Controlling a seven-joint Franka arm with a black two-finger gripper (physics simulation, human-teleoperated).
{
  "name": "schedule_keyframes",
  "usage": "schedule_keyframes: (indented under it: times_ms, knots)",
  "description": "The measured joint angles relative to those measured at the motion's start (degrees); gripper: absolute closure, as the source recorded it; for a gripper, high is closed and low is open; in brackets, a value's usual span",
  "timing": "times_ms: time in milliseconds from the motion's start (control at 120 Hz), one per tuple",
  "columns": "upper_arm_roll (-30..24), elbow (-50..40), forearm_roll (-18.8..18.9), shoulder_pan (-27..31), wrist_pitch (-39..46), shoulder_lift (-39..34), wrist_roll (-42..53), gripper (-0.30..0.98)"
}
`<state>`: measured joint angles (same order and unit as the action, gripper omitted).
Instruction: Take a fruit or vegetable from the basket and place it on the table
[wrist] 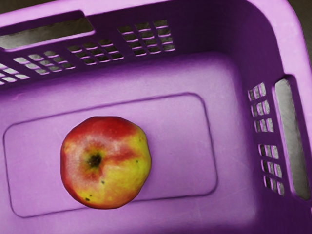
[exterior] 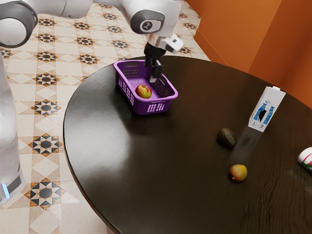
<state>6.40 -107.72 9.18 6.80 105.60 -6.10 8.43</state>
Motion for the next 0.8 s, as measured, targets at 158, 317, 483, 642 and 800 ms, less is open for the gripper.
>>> schedule_keyframes:
  times_ms: [158,317,483,642,800]
  knots:
    - [0.16,-1.20,-0.86,2.56,2.54,0.21,0.49,0.00]
    - [-0.02,-1.21,-3.02,6.27,4.82,1.73,1.74,0.00]
    - [-0.07,-1.12,-4.35,6.68,6.89,4.33,3.08,0.00]
    - [-0.08,-1.18,-5.81,6.07,9.38,6.06,4.78,0.00]
    - [-0.01,-1.27,-6.50,5.33,10.94,6.77,6.23,0.00]
